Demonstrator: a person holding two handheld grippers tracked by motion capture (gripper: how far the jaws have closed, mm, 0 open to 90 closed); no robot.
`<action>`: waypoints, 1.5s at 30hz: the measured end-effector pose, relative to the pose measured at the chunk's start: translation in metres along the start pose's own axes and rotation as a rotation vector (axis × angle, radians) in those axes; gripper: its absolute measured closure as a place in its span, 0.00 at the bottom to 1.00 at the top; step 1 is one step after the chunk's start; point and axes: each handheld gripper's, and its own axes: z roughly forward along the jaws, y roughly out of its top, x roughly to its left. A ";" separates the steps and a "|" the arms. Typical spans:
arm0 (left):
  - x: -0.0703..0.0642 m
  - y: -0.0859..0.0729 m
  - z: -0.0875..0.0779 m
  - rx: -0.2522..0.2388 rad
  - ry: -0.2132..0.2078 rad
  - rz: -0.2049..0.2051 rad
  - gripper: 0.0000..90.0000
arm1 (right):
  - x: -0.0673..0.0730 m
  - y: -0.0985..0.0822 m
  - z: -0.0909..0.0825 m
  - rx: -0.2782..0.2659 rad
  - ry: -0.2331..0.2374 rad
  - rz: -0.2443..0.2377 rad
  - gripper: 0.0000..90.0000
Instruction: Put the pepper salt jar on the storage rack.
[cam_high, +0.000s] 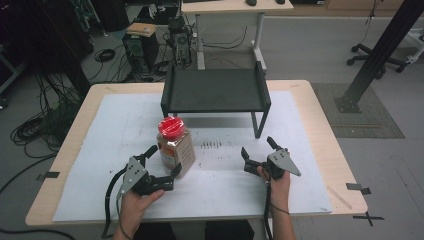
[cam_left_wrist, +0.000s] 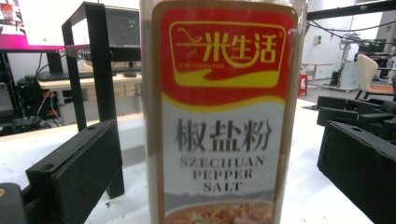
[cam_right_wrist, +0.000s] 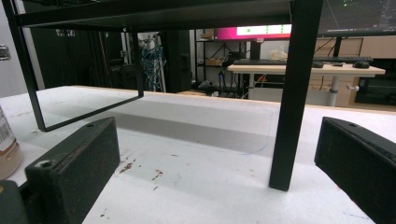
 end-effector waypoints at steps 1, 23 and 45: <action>-0.001 0.001 0.002 0.000 0.003 0.006 0.00 | 0.000 0.000 0.000 0.000 0.000 0.000 0.00; -0.003 0.012 0.026 -0.010 0.024 -0.002 0.00 | 0.000 0.000 0.000 -0.002 0.004 0.000 0.00; -0.005 0.012 0.043 -0.010 0.061 0.002 0.00 | 0.000 0.000 0.000 -0.004 0.006 0.000 0.00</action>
